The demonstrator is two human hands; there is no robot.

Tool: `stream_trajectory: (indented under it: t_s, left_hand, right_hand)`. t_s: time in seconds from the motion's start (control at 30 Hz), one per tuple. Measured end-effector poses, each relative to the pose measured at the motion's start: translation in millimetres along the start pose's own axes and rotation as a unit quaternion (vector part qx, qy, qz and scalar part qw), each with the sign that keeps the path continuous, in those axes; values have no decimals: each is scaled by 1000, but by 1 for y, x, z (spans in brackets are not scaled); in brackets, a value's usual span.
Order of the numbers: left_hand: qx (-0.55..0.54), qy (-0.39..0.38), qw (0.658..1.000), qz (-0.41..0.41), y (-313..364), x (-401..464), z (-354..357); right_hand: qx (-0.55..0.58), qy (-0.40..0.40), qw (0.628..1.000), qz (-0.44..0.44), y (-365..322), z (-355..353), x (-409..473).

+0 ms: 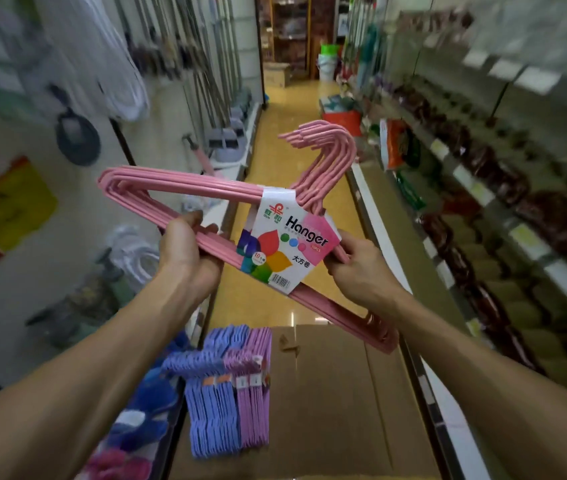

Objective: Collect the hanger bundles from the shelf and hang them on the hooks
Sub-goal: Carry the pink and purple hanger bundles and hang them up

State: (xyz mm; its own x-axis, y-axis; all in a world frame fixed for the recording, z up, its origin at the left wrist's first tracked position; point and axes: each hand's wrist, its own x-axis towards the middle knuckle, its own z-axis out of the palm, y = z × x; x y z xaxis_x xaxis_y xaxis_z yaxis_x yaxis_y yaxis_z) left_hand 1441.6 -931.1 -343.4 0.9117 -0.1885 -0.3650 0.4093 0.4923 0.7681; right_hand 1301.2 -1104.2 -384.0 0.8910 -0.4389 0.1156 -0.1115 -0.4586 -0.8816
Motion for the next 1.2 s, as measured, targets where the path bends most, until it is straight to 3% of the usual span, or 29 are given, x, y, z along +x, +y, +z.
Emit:
stream_trajectory:
  t_s: [0.23, 0.53, 0.77, 1.2]
  left_hand:
    - [-26, -31, 995, 87, 137, -99, 91]
    - [-86, -51, 979, 180, 240, -200, 144]
    - [-14, -55, 977, 206, 282, -246, 123]
    - [37, -28, 929, 366, 330, -368, 27]
  right_hand:
    - [-25, 34, 998, -54, -169, -93, 13]
    - [-19, 53, 989, -139, -308, -163, -6]
    - [-10, 52, 983, -176, -356, -164, -39]
    - [74, -1, 967, -242, -431, -113, -136]
